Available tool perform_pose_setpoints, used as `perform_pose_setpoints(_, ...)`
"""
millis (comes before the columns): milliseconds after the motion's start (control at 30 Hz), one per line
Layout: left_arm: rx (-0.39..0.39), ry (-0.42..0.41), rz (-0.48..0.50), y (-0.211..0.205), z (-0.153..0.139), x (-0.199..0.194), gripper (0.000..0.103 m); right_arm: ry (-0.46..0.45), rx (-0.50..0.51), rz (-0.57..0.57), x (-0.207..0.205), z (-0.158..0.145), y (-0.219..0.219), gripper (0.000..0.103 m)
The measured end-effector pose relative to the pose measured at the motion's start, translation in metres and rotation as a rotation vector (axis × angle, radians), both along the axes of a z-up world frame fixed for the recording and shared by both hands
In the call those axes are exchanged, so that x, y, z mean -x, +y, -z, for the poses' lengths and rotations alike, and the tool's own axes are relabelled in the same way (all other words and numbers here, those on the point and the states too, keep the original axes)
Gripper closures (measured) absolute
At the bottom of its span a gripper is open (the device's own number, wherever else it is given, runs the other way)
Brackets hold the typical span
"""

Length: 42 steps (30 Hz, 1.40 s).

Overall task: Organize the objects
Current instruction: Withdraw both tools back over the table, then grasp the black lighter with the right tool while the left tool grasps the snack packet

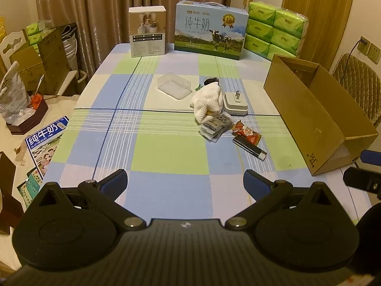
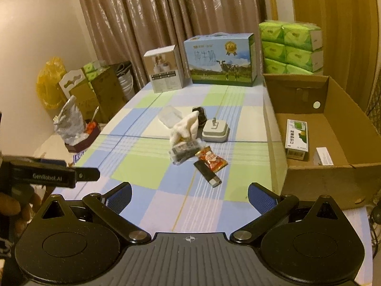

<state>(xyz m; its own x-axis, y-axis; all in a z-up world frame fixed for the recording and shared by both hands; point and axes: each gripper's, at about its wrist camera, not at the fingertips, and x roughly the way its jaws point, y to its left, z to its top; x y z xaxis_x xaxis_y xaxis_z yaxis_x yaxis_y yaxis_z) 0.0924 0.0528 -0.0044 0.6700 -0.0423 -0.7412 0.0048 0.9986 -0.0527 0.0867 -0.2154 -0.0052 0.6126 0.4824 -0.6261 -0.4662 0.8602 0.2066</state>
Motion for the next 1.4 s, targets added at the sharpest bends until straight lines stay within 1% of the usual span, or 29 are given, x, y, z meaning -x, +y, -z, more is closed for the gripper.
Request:
perform_pose_setpoints(167, -0.017, 0.000, 0.033, 0.004, 0.011, -0.019, 0.001, -0.004, 0.037, -0.018, -0.013, 0.019, 0.014, 0.002)
perform_pose_setpoints(267, -0.003, 0.002, 0.049, 0.008, 0.019, -0.034, 0.001, 0.013, 0.057, -0.030, -0.027, 0.032, 0.021, 0.003)
perform_pose_setpoints(333, -0.012, 0.003, 0.054, 0.010, 0.025, -0.044, 0.001, 0.012, 0.071, -0.043, -0.036, 0.041, 0.027, 0.005)
perform_pose_setpoints(400, -0.022, -0.001, 0.067, 0.011, 0.031, -0.055, 0.001, 0.010, 0.091, -0.056, -0.044, 0.050, 0.033, 0.010)
perform_pose_setpoints(500, -0.036, -0.013, 0.084, 0.011, 0.040, -0.071, 0.002, 0.030, 0.118, -0.076, -0.060, 0.066, 0.041, 0.019)
perform_pose_setpoints(567, -0.033, -0.012, 0.094, 0.012, 0.047, -0.083, 0.002, 0.043, 0.133, -0.087, -0.073, 0.078, 0.046, 0.032)
perform_pose_setpoints(633, -0.036, -0.012, 0.120, 0.010, 0.055, -0.096, 0.003, 0.056, 0.145, -0.097, -0.086, 0.089, 0.050, 0.037)
perform_pose_setpoints(700, -0.043, -0.011, 0.140, 0.009, 0.063, -0.107, 0.005, 0.059, 0.165, -0.104, -0.097, 0.096, 0.054, 0.040)
perform_pose_setpoints(767, -0.048, -0.004, 0.164, 0.006, 0.072, -0.117, 0.009, 0.059, 0.187, -0.114, -0.108, 0.104, 0.057, 0.043)
perform_pose_setpoints(900, -0.063, 0.004, 0.198, -0.001, 0.092, -0.132, 0.013, 0.057, 0.242, -0.137, -0.127, 0.122, 0.063, 0.047)
perform_pose_setpoints(967, -0.047, 0.012, 0.200, -0.003, 0.099, -0.138, 0.014, 0.093, 0.227, -0.134, -0.138, 0.132, 0.062, 0.054)
perform_pose_setpoints(1000, -0.035, 0.012, 0.203, -0.004, 0.102, -0.140, 0.014, 0.103, 0.222, -0.134, -0.141, 0.135, 0.061, 0.055)
perform_pose_setpoints(1133, -0.035, 0.016, 0.218, -0.007, 0.112, -0.150, 0.020, 0.096, 0.246, -0.160, -0.148, 0.144, 0.068, 0.058)
perform_pose_setpoints(1200, -0.023, 0.027, 0.222, -0.008, 0.118, -0.155, 0.023, 0.069, 0.262, -0.169, -0.149, 0.146, 0.073, 0.060)
perform_pose_setpoints(1233, -0.019, 0.029, 0.225, -0.008, 0.119, -0.156, 0.024, 0.065, 0.260, -0.170, -0.150, 0.146, 0.074, 0.062)
perform_pose_setpoints(1300, -0.020, 0.027, 0.237, -0.009, 0.122, -0.160, 0.025, 0.062, 0.259, -0.168, -0.152, 0.146, 0.077, 0.073)
perform_pose_setpoints(1333, -0.025, 0.022, 0.245, -0.010, 0.123, -0.162, 0.027, 0.058, 0.262, -0.169, -0.153, 0.146, 0.078, 0.081)
perform_pose_setpoints(1367, -0.030, 0.019, 0.253, -0.011, 0.123, -0.164, 0.028, 0.059, 0.264, -0.160, -0.154, 0.146, 0.078, 0.083)
perform_pose_setpoints(1400, -0.035, 0.014, 0.262, -0.013, 0.124, -0.166, 0.028, 0.062, 0.262, -0.146, -0.155, 0.145, 0.077, 0.084)
